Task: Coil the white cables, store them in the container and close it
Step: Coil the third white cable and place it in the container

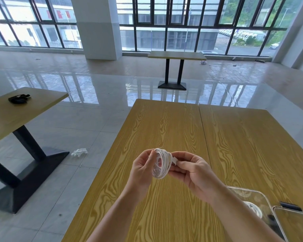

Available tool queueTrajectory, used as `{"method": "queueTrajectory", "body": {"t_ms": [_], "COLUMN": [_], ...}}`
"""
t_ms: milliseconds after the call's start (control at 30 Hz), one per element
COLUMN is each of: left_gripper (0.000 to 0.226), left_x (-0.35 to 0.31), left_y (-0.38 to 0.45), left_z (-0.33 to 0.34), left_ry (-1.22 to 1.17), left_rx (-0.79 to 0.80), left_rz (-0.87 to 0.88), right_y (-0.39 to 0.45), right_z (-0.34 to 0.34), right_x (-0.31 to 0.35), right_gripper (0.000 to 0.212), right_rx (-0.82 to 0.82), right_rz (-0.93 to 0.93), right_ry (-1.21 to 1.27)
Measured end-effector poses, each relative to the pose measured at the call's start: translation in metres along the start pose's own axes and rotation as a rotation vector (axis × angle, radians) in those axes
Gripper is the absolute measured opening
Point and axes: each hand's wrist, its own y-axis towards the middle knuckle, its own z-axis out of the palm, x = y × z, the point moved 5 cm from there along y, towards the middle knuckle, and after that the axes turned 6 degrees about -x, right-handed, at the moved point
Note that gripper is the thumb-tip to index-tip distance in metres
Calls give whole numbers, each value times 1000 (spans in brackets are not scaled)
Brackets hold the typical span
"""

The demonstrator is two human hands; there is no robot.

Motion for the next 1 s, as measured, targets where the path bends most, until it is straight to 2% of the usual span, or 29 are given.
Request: {"method": "queueTrajectory", "body": {"t_ms": [167, 333, 400, 533, 600, 733, 833, 1000], "left_gripper": [26, 17, 14, 36, 44, 45, 52, 48], "left_x": [-1, -6, -9, -7, -4, -5, -10, -17], "left_y": [2, 1, 1, 2, 1, -2, -1, 5], "left_z": [-5, -3, -1, 0, 0, -4, -8, -16], "left_ry": [-30, 68, 65, -245, -305, -302, -215, -122], "left_rx": [-38, -23, -26, -99, -139, -249, -292, -365], "left_rz": [1, 34, 32, -124, -196, -265, -214, -114], "right_y": [-1, -6, -6, -5, -5, -5, -5, -9], "right_z": [0, 12, 16, 20, 22, 24, 27, 31], "right_x": [0, 6, 8, 10, 7, 2, 0, -7], "right_gripper": [23, 20, 16, 11, 11, 13, 14, 10], "right_rx": [-31, -43, -75, -122, -125, -115, -113, -98], "right_rz": [-6, -111, -146, -188, -190, -217, -238, -224], "right_ry": [-118, -533, -619, -590, -573, -729, -857, -871]}}
